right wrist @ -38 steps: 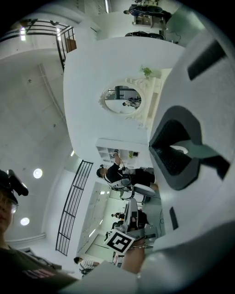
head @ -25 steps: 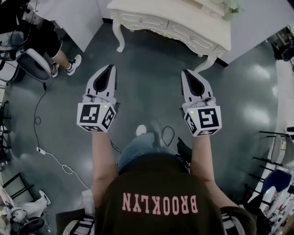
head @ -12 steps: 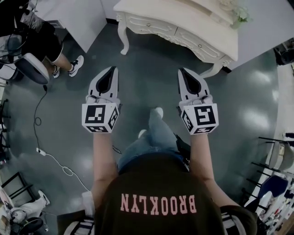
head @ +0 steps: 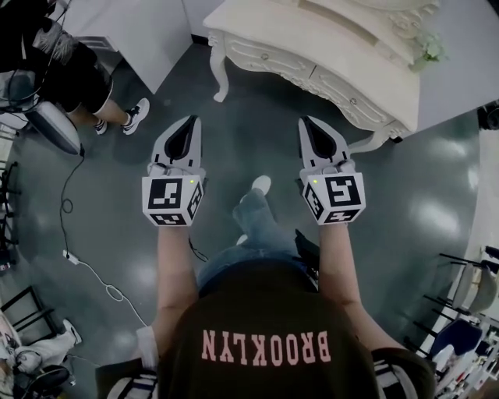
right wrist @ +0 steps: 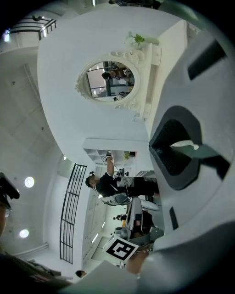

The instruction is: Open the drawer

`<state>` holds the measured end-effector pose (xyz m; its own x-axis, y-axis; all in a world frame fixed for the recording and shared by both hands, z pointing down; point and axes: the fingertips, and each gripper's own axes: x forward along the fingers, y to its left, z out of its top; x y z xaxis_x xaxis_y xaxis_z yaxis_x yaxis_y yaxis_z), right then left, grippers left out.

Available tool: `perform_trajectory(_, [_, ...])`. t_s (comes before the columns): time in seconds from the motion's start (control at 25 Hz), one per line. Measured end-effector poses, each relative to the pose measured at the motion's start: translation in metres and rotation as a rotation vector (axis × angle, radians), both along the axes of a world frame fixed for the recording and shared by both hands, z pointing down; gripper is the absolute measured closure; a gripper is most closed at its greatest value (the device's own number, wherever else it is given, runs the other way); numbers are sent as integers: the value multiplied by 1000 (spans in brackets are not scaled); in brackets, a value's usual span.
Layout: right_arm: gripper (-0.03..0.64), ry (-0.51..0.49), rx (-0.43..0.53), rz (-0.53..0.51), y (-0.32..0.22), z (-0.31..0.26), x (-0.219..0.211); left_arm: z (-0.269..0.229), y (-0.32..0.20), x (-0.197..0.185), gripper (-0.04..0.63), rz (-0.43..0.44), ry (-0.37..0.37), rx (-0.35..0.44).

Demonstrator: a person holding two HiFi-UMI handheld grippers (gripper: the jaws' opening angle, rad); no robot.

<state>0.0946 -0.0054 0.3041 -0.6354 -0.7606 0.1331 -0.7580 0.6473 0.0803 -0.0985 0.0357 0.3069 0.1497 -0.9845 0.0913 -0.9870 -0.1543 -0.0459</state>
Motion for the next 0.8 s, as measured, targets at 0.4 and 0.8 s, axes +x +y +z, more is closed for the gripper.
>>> perform_trajectory(0.4, [620, 19, -81, 15, -121, 26, -20, 9, -123, -24, 589, -30, 23, -58])
perform_trajectory(0.8, [620, 37, -175, 20, -221, 63, -45, 41, -215, -48, 589, -49, 31, -145])
